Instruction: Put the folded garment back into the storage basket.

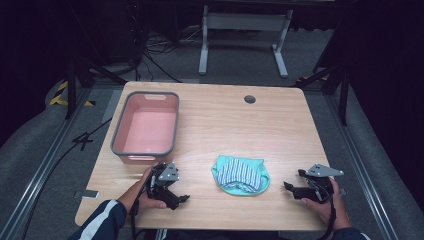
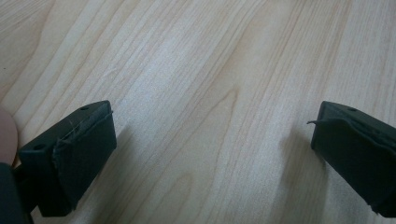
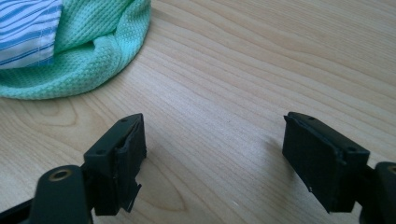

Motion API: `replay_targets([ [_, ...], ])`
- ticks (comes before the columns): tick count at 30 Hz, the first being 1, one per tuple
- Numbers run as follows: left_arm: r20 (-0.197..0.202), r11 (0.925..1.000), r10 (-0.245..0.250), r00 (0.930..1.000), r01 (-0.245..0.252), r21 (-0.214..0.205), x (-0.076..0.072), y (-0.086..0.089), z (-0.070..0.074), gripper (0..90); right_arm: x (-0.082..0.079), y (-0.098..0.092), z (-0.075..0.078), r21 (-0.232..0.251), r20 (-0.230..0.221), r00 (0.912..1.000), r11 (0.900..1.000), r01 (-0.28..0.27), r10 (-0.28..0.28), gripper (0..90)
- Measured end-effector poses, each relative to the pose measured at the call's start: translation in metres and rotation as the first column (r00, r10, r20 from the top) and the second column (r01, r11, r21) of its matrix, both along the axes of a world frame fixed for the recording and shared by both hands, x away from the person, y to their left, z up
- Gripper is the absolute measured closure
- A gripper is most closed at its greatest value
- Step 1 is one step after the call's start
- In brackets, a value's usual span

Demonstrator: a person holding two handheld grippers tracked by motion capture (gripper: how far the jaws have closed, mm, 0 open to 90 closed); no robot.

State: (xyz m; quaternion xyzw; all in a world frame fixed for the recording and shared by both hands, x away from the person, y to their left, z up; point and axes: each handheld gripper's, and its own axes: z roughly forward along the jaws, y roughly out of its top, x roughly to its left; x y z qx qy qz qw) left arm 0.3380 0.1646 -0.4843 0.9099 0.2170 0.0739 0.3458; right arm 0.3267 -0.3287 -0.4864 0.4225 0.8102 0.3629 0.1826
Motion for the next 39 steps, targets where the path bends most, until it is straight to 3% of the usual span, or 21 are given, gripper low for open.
replay_targets([
  [12,-0.001,1.0,0.009,1.0,-0.009,0.002,-0.003,0.0,0.001,2.7,0.001,0.0,0.0,-0.005,-0.002,1.0,1.0,0.004,-0.004,20.5],
  [13,-0.007,0.9997,0.015,0.9999,-0.015,0.017,-0.004,-0.002,0.003,4.9,0.001,0.001,0.0,-0.005,-0.002,1.0,1.0,0.006,-0.006,20.4],
  [17,-0.001,0.9998,0.015,0.9999,-0.015,0.011,-0.006,-0.006,0.006,16.7,0.001,0.001,0.0,-0.007,-0.004,1.0,0.9999,0.009,-0.009,19.5],
  [19,-0.001,0.9996,0.014,0.9999,-0.014,0.023,-0.006,-0.008,0.007,18.3,0.002,0.001,0.0,-0.006,-0.008,0.9998,0.9998,0.019,-0.019,19.3],
  [23,0.002,0.9999,0.01,0.9999,-0.01,0.008,-0.006,-0.015,0.014,22.2,0.002,0.003,0.002,-0.015,-0.021,0.9994,0.9995,0.028,-0.028,21.7],
  [24,0.005,0.9998,0.01,0.9999,-0.01,0.016,-0.006,-0.017,0.015,23.0,0.001,0.005,0.003,-0.017,-0.019,0.9997,0.9997,0.018,-0.019,26.0],
  [34,0.053,0.9988,-0.03,0.9982,0.028,0.04,0.001,-0.049,0.023,26.5,-0.001,0.022,0.015,0.002,0.003,0.9993,0.9993,-0.037,0.037,30.7],
  [39,0.086,0.9988,-0.018,0.9961,0.014,0.047,0.013,-0.063,0.015,25.6,0.002,0.043,0.024,-0.004,0.033,0.9963,0.9969,-0.079,0.079,34.5],
])
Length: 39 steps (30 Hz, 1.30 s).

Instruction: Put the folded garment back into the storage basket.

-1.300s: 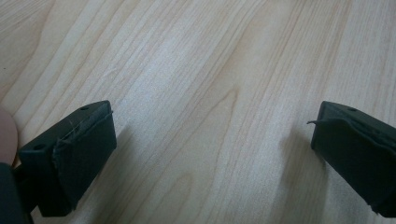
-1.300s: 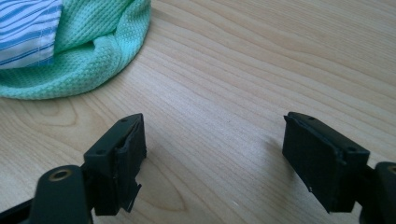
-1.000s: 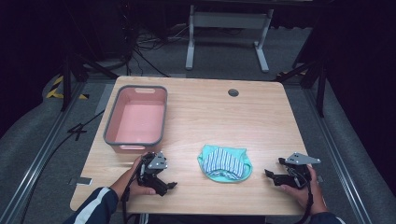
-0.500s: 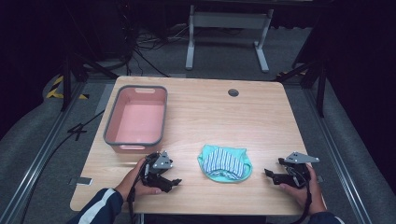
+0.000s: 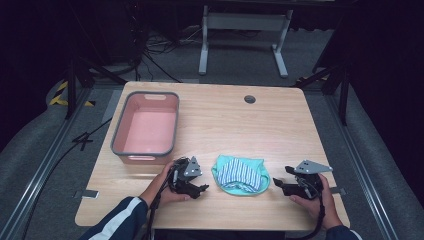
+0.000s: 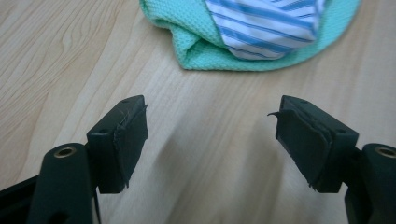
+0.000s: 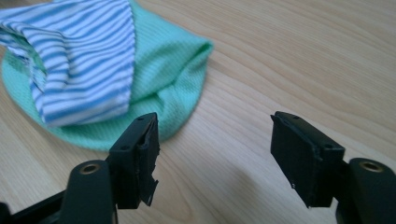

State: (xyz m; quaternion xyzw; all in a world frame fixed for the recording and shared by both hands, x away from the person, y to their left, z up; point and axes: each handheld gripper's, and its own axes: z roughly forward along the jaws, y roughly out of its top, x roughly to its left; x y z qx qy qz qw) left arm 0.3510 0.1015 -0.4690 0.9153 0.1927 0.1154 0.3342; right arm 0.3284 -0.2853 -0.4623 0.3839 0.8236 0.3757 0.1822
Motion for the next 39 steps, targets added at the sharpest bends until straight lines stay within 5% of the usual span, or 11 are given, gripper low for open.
replay_targets([
  [6,0.003,0.9988,0.022,0.9998,-0.022,-0.044,0.012,-0.017,-0.003,28.8,0.009,0.022,0.001,-0.027,0.005,0.9995,0.9991,-0.031,0.032,41.3],
  [13,-0.003,0.9897,0.121,0.9926,-0.121,-0.076,0.025,-0.036,-0.003,34.1,0.016,0.035,0.0,-0.019,-0.003,0.9992,0.9991,-0.039,0.039,43.9],
  [18,0.005,0.9876,0.131,0.9914,-0.13,-0.088,0.034,-0.039,-0.002,34.2,0.023,0.048,-0.002,-0.042,-0.019,0.9993,0.9985,-0.034,0.034,45.0],
  [25,-0.035,0.9896,0.121,0.992,-0.123,-0.074,0.038,-0.043,-0.01,30.4,0.034,0.057,-0.012,-0.074,-0.053,0.9985,0.9972,-0.011,0.007,41.5],
  [28,-0.074,0.9859,0.125,0.9894,-0.132,-0.102,0.042,-0.04,-0.013,29.5,0.036,0.054,-0.014,-0.04,-0.076,0.9971,0.9992,0.001,-0.004,39.5],
  [32,-0.073,0.9863,0.126,0.9894,-0.133,-0.098,0.041,-0.041,-0.013,28.9,0.037,0.051,-0.016,-0.008,-0.089,0.996,1.0,0.002,-0.003,40.1],
  [39,-0.071,0.9915,0.07,0.995,-0.077,-0.105,0.039,-0.04,-0.011,40.8,0.033,0.054,-0.014,0.009,-0.1,0.9932,0.9982,-0.059,0.059,64.2],
])
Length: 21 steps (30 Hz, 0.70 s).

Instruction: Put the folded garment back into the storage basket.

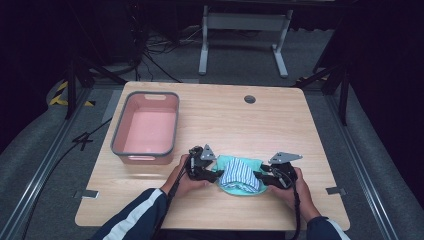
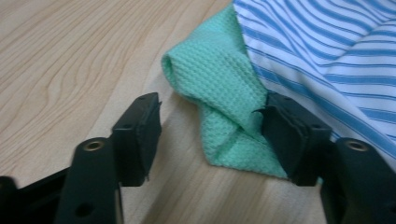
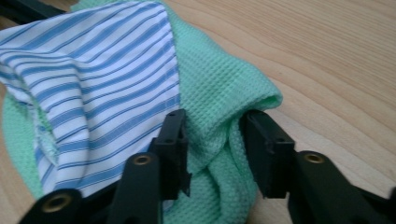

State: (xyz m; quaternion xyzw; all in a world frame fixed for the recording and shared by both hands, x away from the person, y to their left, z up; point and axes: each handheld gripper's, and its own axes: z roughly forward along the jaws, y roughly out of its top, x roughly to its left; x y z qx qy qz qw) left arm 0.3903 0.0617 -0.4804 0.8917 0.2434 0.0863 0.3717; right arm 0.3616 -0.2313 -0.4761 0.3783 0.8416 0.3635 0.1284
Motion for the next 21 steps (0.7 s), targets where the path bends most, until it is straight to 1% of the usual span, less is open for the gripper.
replay_targets([
  [1,-0.005,1.0,-0.007,1.0,0.007,-0.003,-0.001,0.0002,0.0001,45.0,-0.0004,0.0004,0.0002,0.003,-0.002,1.0,1.0,-0.005,0.005,65.9],
  [2,-0.001,0.9998,-0.015,0.9999,0.015,-0.008,-0.0015,-0.0001,0.0001,49.1,-0.0008,0.0004,0.0002,0.003,-0.004,0.9999,0.9999,-0.012,0.012,67.5],
  [3,-0.004,0.9995,-0.03,0.9995,0.03,-0.005,-0.0027,-0.0001,0.0006,57.2,-0.0021,0.001,0.0004,0.006,-0.009,0.9998,0.9998,-0.019,0.019,70.4],
  [4,-0.003,0.9991,-0.04,0.9992,0.04,-0.014,-0.0038,-0.0009,0.0004,60.1,-0.0026,0.0015,0.0004,0.008,-0.006,0.9998,0.9998,-0.019,0.019,71.6],
  [5,-0.003,0.9991,-0.04,0.9992,0.04,-0.014,-0.0038,-0.0009,0.0004,62.4,-0.0026,0.0015,0.0004,0.008,-0.006,0.9998,0.9998,-0.019,0.019,71.6],
  [6,-0.008,0.9989,-0.045,0.999,0.045,-0.016,-0.0038,-0.001,0.0005,62.4,-0.003,0.0018,0.0003,0.007,-0.005,0.9998,0.9998,-0.018,0.018,73.2],
  [7,-0.013,0.9986,-0.049,0.9987,0.049,-0.021,-0.004,-0.0012,0.0005,67.6,-0.0041,0.0022,0.0002,0.012,-0.005,0.9997,0.9996,-0.025,0.026,76.6],
  [8,-0.015,0.9984,-0.053,0.9985,0.053,-0.02,-0.004,-0.0011,0.0007,67.6,-0.0041,0.0022,0.0002,0.012,-0.005,0.9997,0.9996,-0.025,0.026,76.6],
  [13,-0.023,0.9976,-0.06,0.9979,0.059,-0.034,-0.0047,-0.0012,0.0,73.8,-0.006,0.0037,0.0006,0.001,0.006,0.9997,0.9997,-0.022,0.022,78.6],
  [17,-0.008,0.9969,-0.072,0.9974,0.072,-0.03,-0.0055,-0.0017,-0.0003,78.3,-0.0077,0.0051,0.0009,-0.014,0.021,0.9995,0.9996,-0.023,0.024,80.0],
  [21,-0.017,0.9968,-0.073,0.9972,0.073,-0.032,-0.0057,-0.0017,0.0002,81.9,-0.009,0.0046,0.0019,-0.019,0.028,0.9992,0.9995,-0.027,0.027,80.8],
])
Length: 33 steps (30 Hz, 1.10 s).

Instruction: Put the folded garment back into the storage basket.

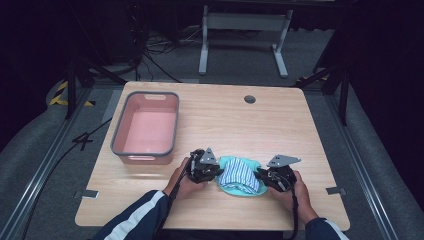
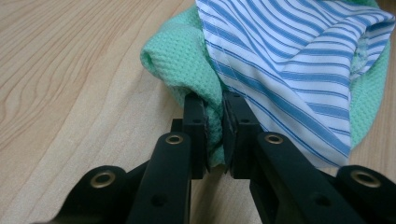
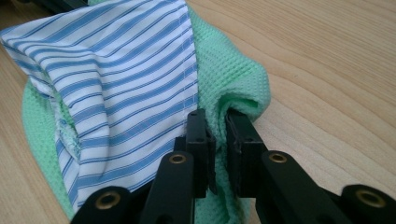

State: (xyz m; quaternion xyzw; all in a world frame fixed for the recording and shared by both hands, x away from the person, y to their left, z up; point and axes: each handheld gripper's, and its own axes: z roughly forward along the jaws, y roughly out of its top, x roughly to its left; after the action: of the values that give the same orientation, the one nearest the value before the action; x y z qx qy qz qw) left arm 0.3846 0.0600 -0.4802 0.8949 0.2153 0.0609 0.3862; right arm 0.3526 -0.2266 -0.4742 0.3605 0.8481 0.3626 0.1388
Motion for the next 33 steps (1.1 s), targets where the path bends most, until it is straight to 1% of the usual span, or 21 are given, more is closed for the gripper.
replay_targets([
  [5,0.003,1.0,0.0,1.0,0.0,0.008,0.0,-0.001,0.001,82.6,-0.002,0.001,0.002,-0.017,0.011,0.9999,0.9998,-0.006,0.006,81.1],
  [6,0.003,0.9999,-0.001,1.0,0.001,0.015,0.0,-0.001,0.002,82.6,-0.002,0.001,0.003,-0.019,0.012,0.9999,0.9998,-0.009,0.009,81.2],
  [7,0.001,0.9999,0.003,1.0,-0.003,0.013,-0.001,-0.002,0.002,82.6,-0.003,0.001,0.004,-0.016,0.014,0.9998,0.9998,-0.013,0.013,81.2],
  [13,0.014,0.999,-0.003,0.9999,0.003,0.045,-0.002,-0.004,0.006,82.7,-0.003,0.001,0.006,-0.011,0.017,0.9998,0.9999,-0.008,0.008,81.4],
  [16,0.024,0.999,-0.003,0.9997,0.001,0.045,-0.001,-0.004,0.009,82.8,-0.003,0.001,0.009,-0.007,0.022,0.9997,0.9999,-0.008,0.008,81.5],
  [18,0.031,0.9981,-0.002,0.9995,0.001,0.062,-0.002,-0.005,0.01,82.8,-0.003,0.001,0.012,0.002,0.028,0.9996,1.0,-0.008,0.008,81.6],
  [19,0.043,0.9979,-0.008,0.9991,0.005,0.065,-0.002,-0.005,0.011,82.8,-0.003,0.002,0.013,0.001,0.032,0.9995,1.0,-0.01,0.01,81.6],
  [22,0.045,0.9982,-0.008,0.999,0.006,0.06,-0.001,-0.005,0.015,82.9,-0.002,0.002,0.016,0.003,0.041,0.9991,0.9999,-0.011,0.011,81.6],
  [23,0.058,0.9987,-0.003,0.9983,0.0,0.05,0.0,-0.004,0.021,83.1,-0.002,0.003,0.02,0.002,0.051,0.9987,0.9999,-0.011,0.011,81.6],
  [24,0.058,0.9987,-0.003,0.9983,0.0,0.05,0.0,-0.004,0.021,83.2,-0.002,0.003,0.02,0.002,0.051,0.9987,0.9999,-0.011,0.011,81.6],
  [26,0.071,0.9991,0.0,0.9975,-0.003,0.043,0.001,-0.003,0.027,83.3,0.0,0.003,0.024,0.01,0.057,0.9983,0.9999,-0.009,0.009,81.7],
  [28,0.068,0.9992,0.003,0.9977,-0.006,0.039,0.003,-0.002,0.033,83.4,0.002,0.004,0.028,0.016,0.064,0.9979,0.9998,-0.008,0.007,81.7],
  [31,0.08,0.999,0.002,0.9968,-0.005,0.044,0.005,0.0,0.042,83.5,0.006,0.006,0.035,0.028,0.074,0.9973,0.9996,-0.003,0.001,81.7],
  [32,0.073,0.999,0.002,0.9973,-0.005,0.045,0.006,0.0,0.043,83.5,0.007,0.007,0.036,0.03,0.073,0.9973,0.9996,0.0,-0.002,81.7],
  [33,0.073,0.9987,0.003,0.9973,-0.006,0.05,0.007,0.001,0.044,83.5,0.009,0.008,0.037,0.035,0.064,0.998,0.9994,0.001,-0.003,81.7],
])
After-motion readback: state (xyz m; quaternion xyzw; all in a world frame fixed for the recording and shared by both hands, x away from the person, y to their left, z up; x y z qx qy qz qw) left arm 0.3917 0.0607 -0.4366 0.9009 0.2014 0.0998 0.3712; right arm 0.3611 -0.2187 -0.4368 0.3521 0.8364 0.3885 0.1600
